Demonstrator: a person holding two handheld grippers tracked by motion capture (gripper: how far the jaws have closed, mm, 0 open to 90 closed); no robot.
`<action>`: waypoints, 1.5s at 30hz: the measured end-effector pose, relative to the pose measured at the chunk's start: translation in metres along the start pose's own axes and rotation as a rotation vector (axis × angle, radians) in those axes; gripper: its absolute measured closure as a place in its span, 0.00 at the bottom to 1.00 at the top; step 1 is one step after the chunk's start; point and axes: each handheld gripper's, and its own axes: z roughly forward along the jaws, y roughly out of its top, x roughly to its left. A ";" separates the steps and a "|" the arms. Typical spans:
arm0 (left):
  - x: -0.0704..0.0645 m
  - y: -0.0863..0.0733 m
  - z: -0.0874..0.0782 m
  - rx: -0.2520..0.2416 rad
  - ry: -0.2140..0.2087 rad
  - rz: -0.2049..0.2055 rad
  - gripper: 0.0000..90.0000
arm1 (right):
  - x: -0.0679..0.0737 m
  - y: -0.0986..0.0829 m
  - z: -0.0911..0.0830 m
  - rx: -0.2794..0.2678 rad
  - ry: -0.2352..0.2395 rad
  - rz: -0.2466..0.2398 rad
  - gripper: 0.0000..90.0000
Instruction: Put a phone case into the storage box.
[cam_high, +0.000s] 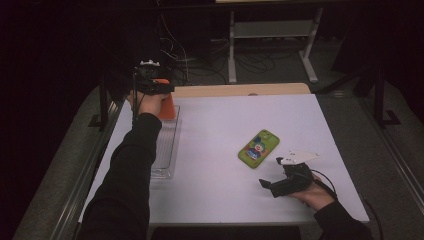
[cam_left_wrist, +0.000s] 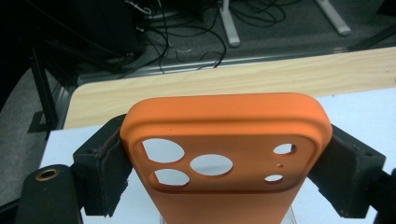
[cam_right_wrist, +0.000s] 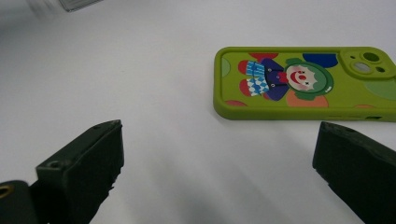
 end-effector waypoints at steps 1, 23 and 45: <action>-0.002 -0.001 0.003 0.005 0.002 -0.001 0.17 | 0.000 0.000 0.000 0.000 0.000 -0.001 0.01; -0.012 -0.015 0.031 0.060 0.072 0.002 0.16 | 0.001 0.000 0.000 0.007 0.002 -0.010 0.01; -0.008 -0.017 0.041 0.058 0.051 -0.003 0.09 | 0.002 0.000 0.001 0.013 -0.001 -0.023 0.01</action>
